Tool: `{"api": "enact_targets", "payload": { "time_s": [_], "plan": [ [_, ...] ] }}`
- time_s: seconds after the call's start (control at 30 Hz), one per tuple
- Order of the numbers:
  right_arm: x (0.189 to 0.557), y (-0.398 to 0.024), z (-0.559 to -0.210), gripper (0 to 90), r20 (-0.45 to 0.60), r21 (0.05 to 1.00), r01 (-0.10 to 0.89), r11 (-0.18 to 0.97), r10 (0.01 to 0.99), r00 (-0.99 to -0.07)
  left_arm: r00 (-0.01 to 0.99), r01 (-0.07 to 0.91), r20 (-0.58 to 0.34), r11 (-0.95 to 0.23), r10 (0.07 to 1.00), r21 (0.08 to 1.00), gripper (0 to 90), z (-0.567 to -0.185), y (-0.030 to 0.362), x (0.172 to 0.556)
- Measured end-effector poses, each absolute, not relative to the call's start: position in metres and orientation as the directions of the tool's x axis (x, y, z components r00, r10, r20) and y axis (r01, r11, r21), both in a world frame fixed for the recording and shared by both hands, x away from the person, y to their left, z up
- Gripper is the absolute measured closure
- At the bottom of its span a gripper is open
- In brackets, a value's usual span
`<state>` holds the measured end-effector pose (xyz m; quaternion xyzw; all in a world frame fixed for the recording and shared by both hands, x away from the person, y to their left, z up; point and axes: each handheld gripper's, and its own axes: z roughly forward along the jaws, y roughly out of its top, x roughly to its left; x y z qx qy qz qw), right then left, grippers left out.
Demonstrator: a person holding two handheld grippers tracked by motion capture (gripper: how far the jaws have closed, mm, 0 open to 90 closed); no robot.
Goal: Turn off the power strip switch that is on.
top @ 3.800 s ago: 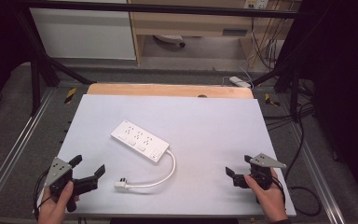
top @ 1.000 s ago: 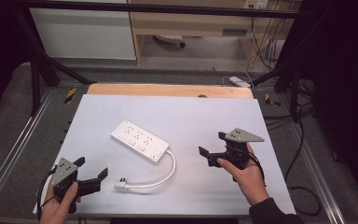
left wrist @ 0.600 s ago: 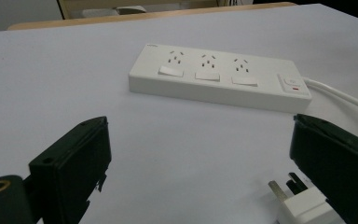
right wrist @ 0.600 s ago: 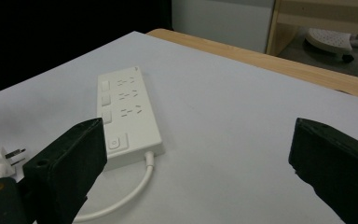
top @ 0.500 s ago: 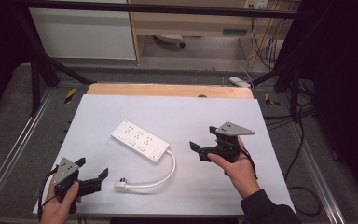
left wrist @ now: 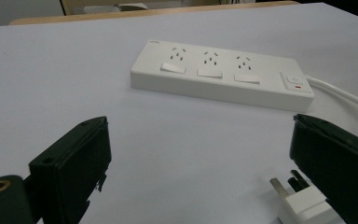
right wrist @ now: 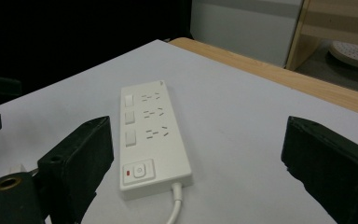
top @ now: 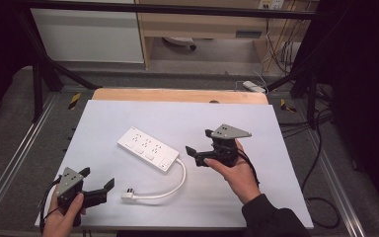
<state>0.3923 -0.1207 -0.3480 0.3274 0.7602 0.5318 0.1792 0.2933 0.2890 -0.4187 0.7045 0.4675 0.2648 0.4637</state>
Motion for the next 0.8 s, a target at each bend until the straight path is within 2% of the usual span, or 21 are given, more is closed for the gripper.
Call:
{"api": "enact_targets", "payload": {
  "time_s": [0.23, 0.47, 0.5, 0.57, 0.6, 0.63, 0.7, 0.73, 0.77, 0.8],
  "plan": [
    [0.398, -0.112, -0.35, 14.3, 0.072, 0.923, 0.308, 0.232, 0.681, -0.729, 0.423, 0.41, -0.058, -0.133, 0.904, 0.902, 5.1, -0.418, 0.29, 0.294],
    [0.401, -0.104, -0.35, 21.9, 0.063, 0.928, 0.293, 0.228, 0.681, -0.729, 0.424, 0.407, -0.06, -0.131, 0.904, 0.904, 5.1, -0.418, 0.29, 0.294],
    [0.402, -0.101, -0.35, 27.6, 0.062, 0.931, 0.288, 0.224, 0.68, -0.73, 0.423, 0.407, -0.064, -0.127, 0.904, 0.904, 5.1, -0.417, 0.29, 0.294],
    [0.403, -0.098, -0.349, 33.2, 0.057, 0.935, 0.278, 0.221, 0.679, -0.732, 0.422, 0.407, -0.062, -0.128, 0.904, 0.904, 5.1, -0.417, 0.29, 0.294],
    [0.403, -0.098, -0.349, 33.2, 0.057, 0.935, 0.278, 0.221, 0.679, -0.732, 0.423, 0.406, -0.061, -0.129, 0.904, 0.905, 5.1, -0.417, 0.29, 0.294],
    [0.404, -0.094, -0.347, 40.7, 0.049, 0.94, 0.262, 0.219, 0.671, -0.739, 0.424, 0.406, -0.062, -0.129, 0.904, 0.905, 5.1, -0.417, 0.29, 0.294],
    [0.404, -0.091, -0.346, 48.6, 0.04, 0.945, 0.245, 0.218, 0.666, -0.745, 0.423, 0.407, -0.062, -0.128, 0.904, 0.904, 5.1, -0.417, 0.29, 0.294],
    [0.404, -0.091, -0.346, 48.6, 0.04, 0.945, 0.245, 0.218, 0.666, -0.745, 0.424, 0.406, -0.062, -0.129, 0.903, 0.905, 5.1, -0.417, 0.29, 0.294],
    [0.405, -0.088, -0.345, 56.8, 0.029, 0.949, 0.23, 0.216, 0.666, -0.745, 0.425, 0.406, -0.062, -0.129, 0.903, 0.905, 5.1, -0.417, 0.29, 0.294],
    [0.406, -0.087, -0.344, 60.5, 0.026, 0.951, 0.224, 0.213, 0.666, -0.745, 0.425, 0.406, -0.061, -0.13, 0.903, 0.904, 5.1, -0.417, 0.29, 0.294]
  ]
}}
